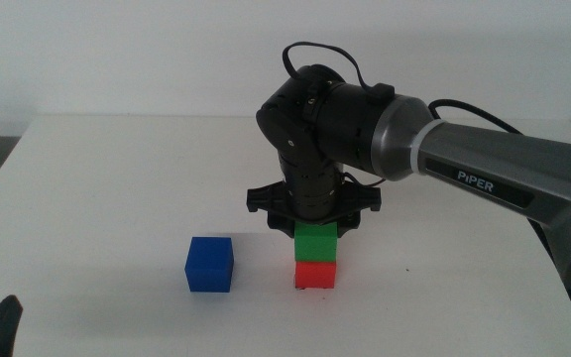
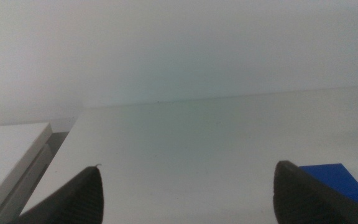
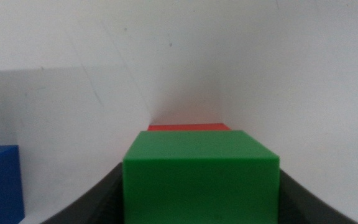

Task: Stack red cubes first, then green, then blue cubes in a specific spot.

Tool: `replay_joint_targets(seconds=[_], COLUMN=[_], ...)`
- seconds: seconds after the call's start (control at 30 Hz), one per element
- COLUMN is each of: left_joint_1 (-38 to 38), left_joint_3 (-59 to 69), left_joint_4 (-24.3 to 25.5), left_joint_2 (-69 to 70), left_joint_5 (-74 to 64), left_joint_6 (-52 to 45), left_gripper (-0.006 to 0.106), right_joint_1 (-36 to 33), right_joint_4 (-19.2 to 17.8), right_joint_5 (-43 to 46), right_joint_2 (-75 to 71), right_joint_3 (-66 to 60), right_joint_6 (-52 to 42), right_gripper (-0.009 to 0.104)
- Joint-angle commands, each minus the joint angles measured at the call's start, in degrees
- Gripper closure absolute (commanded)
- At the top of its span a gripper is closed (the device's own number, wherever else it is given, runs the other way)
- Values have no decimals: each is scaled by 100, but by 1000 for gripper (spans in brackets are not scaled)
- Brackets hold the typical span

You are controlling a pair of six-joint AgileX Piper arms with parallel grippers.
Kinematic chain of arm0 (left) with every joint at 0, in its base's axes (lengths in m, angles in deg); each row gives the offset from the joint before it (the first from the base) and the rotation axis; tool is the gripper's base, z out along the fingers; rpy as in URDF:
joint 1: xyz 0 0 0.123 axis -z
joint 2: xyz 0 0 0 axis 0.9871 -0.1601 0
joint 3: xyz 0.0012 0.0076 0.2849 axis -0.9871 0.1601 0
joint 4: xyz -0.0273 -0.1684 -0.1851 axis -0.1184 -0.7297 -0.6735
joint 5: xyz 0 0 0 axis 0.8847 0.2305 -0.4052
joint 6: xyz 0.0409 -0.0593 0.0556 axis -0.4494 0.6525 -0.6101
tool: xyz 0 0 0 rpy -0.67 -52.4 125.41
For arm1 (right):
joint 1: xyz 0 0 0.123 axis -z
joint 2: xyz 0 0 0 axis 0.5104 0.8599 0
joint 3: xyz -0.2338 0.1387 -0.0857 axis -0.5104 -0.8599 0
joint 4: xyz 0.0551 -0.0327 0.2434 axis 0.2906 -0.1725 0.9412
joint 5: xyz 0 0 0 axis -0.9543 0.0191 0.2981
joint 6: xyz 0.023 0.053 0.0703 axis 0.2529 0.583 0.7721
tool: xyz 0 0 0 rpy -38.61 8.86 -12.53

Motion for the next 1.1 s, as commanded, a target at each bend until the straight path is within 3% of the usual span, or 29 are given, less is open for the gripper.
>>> replay_joint_targets(seconds=[0.0, 0.3, 0.47, 0.73, 0.8, 0.9, 1.07], left_joint_1=[-5, -5, -5, -5, -5, -5, -5], left_joint_3=[0, 0, 0, 0, 0, 0, 0], left_joint_4=[-6, -6, -6, -6, -6, -6, -6], left_joint_2=[17, 17, 17, 17, 17, 17, 17], left_joint_5=[78, 78, 78, 78, 78, 78, 78], left_joint_6=[9, 9, 9, 9, 9, 9, 9], left_gripper=[7, 7, 7, 7, 7, 7, 7], right_joint_1=[15, 26, -93, -1031, -1129, -1157, -1157], right_joint_4=[-128, -141, -192, -1256, -1387, -1304, -1200], right_joint_5=[-49, -49, -49, -49, -49, -41, 796], right_joint_2=[5, 5, -305, -2568, -3175, -4266, -6315], right_joint_3=[26, 26, 26, -75, -490, -1586, -3552], right_joint_6=[23, -69, -157, -417, -430, -829, -1710], right_gripper=[45, 25, 24, 24, 21, 12, 6])
